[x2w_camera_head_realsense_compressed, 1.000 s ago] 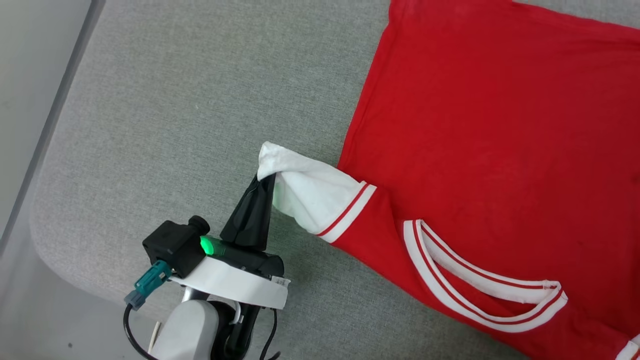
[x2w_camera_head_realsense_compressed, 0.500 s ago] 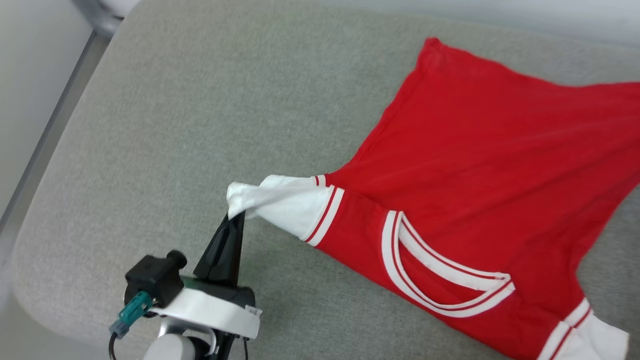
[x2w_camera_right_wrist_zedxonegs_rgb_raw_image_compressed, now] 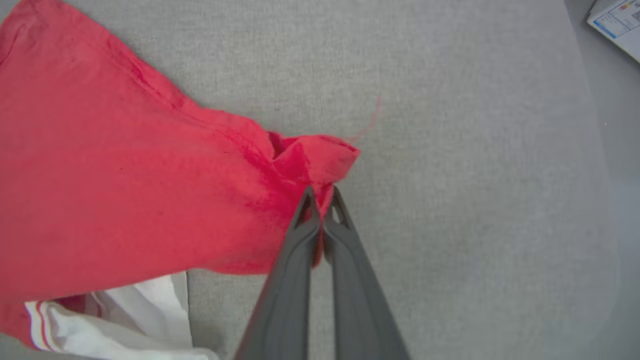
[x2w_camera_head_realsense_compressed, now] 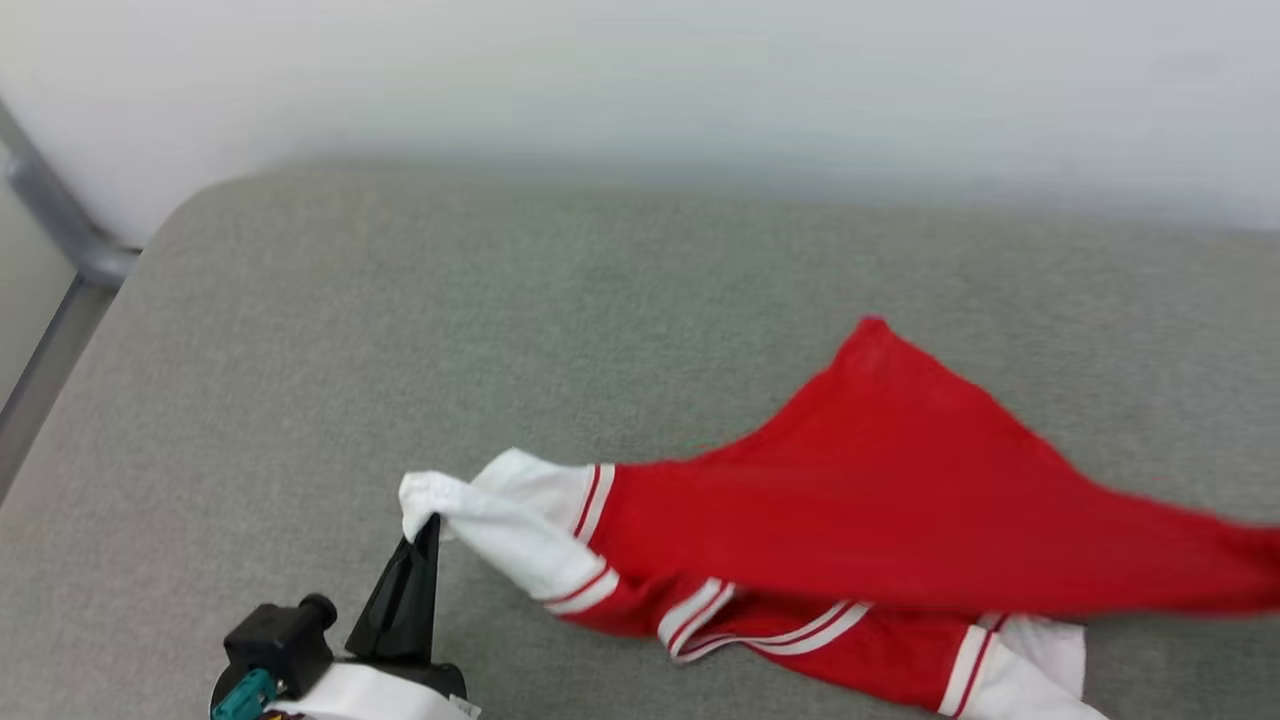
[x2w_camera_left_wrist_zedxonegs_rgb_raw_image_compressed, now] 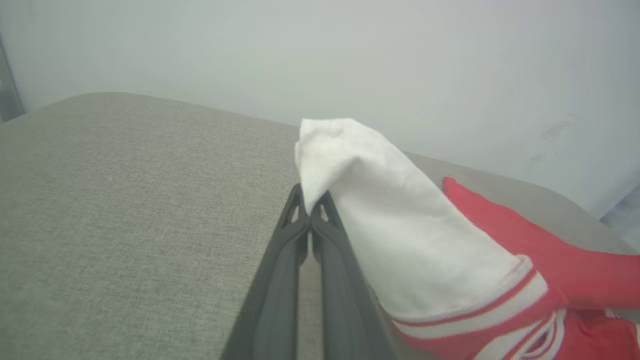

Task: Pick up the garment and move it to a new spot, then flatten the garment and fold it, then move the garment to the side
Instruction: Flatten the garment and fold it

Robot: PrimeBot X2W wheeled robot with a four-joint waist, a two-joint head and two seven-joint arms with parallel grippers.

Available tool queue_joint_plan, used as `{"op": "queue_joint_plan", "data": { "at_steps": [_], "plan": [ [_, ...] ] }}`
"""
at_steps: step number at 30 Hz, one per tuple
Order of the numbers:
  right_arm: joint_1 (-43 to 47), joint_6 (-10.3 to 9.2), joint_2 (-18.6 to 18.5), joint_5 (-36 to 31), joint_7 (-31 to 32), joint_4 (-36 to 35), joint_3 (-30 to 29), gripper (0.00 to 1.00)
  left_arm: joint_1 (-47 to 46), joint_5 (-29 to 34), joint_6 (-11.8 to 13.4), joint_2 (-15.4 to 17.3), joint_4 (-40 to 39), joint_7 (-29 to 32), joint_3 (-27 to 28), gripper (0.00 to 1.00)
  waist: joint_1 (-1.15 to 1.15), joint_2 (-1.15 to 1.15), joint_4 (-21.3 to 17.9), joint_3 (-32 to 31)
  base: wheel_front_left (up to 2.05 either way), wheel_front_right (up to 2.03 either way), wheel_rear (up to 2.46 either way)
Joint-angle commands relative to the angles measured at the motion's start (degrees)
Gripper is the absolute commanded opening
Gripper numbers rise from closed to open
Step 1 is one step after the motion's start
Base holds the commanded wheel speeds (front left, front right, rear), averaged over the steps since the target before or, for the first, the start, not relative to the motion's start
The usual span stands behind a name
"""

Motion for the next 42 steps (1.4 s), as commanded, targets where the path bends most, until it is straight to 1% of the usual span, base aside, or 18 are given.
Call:
{"op": "queue_joint_plan", "data": {
  "at_steps": [1,7,8,9,10,13,15,16,17,18,21,22,25,29,33,36,38,42],
  "plan": [
    [5.38,-0.04,2.29,0.77,-0.14,-2.59,-1.21,0.00,1.15,0.14,0.12,0.22,0.51,-0.13,0.34,0.00,0.01,-0.01,-2.94,-3.04,0.00,0.00,0.00],
    [19.77,-0.04,9.54,1.79,-2.48,-8.24,-3.80,0.00,3.05,-0.51,0.26,0.66,2.42,0.19,0.27,0.00,0.01,-0.01,-4.87,-5.04,0.00,0.00,0.00],
    [19.77,-0.04,9.54,1.79,-2.48,-8.24,-3.80,0.00,3.05,-0.51,0.26,0.66,2.42,0.19,0.27,0.00,0.01,-0.01,-4.87,-5.04,0.00,0.00,0.00],
    [23.24,-0.04,11.73,1.60,-3.50,-9.08,-4.44,0.00,3.31,-0.38,0.23,1.06,3.10,0.56,0.11,0.00,0.01,-0.01,-5.29,-5.46,0.00,0.00,0.00],
    [25.05,-0.04,12.86,1.64,-3.85,-9.32,-4.65,0.00,3.47,-0.53,0.22,1.12,3.27,0.67,0.00,0.00,0.01,-0.01,-5.36,-5.55,0.00,0.00,0.00],
    [28.54,-0.04,15.05,2.43,-5.21,-9.10,-5.01,0.00,3.76,-0.82,0.43,1.35,3.58,1.04,0.06,0.00,0.01,-0.01,-5.92,-5.70,0.00,0.00,0.00],
    [29.85,-0.04,15.66,2.86,-6.74,-8.78,-5.09,0.00,3.80,-0.88,0.41,1.40,3.72,1.23,-0.05,0.00,0.01,-0.01,-6.24,-5.72,0.00,0.00,0.00],
    [30.18,-0.04,15.82,3.01,-7.73,-8.44,-5.28,0.18,3.78,-0.92,0.44,1.45,3.88,1.35,-0.11,0.00,0.01,-0.01,-6.35,-5.70,0.00,0.00,0.00],
    [30.66,-0.04,15.99,3.04,-8.66,-8.02,-4.97,0.83,3.75,-0.93,0.43,1.57,4.00,1.49,-0.22,0.00,0.01,-0.01,-6.45,-5.73,0.00,0.00,0.00],
    [30.55,-0.04,16.08,3.93,-10.15,-7.59,-4.94,1.00,3.72,-0.64,0.47,1.81,4.19,1.71,-0.43,0.00,0.01,-0.01,-6.52,-5.74,0.00,0.00,0.00],
    [29.19,-0.04,16.08,5.28,-16.75,-6.97,-4.03,1.00,3.56,-0.59,0.55,1.87,4.38,1.90,-0.77,0.00,0.01,-0.01,-6.72,-5.66,0.00,0.00,0.00],
    [29.19,-0.04,16.08,5.28,-16.75,-6.97,-4.03,1.00,3.56,-0.59,0.55,1.87,4.38,1.90,-0.77,0.00,0.01,-0.01,-6.72,-5.66,0.00,0.00,0.00],
    [26.35,-0.04,16.04,5.75,-25.93,-6.82,-3.65,1.00,3.46,-0.63,0.63,2.02,4.44,1.93,-1.08,0.00,0.01,-0.01,-6.79,-5.50,0.00,0.00,0.00],
    [22.65,-0.04,16.07,4.90,-36.47,-5.51,-0.79,1.00,2.34,-0.62,0.59,2.09,4.16,2.05,-1.61,0.00,0.01,-0.01,-6.25,-4.64,0.00,0.00,0.00],
    [16.97,-0.04,14.13,4.54,-42.97,-2.96,3.15,1.00,1.30,-0.03,0.56,1.91,3.73,1.66,-2.37,0.00,0.01,-0.01,-5.66,-3.06,0.00,0.00,0.00],
    [11.66,-0.03,11.90,4.53,-44.86,0.30,6.07,1.00,0.14,0.11,0.49,1.63,3.46,1.36,-3.05,0.00,0.01,-0.01,-4.92,-1.65,0.00,0.00,0.00],
    [7.89,-0.04,10.21,4.67,-44.25,3.05,7.70,1.00,-0.75,0.24,0.42,1.51,3.26,1.21,-3.58,0.00,0.01,-0.01,-4.15,-0.43,0.00,0.00,0.00],
    [0.20,-0.04,6.10,5.10,-38.34,8.52,11.48,1.00,-2.89,0.22,0.24,1.21,2.53,0.81,-4.93,0.00,0.01,-0.01,-2.37,2.32,0.00,0.00,0.00]
  ]
}}
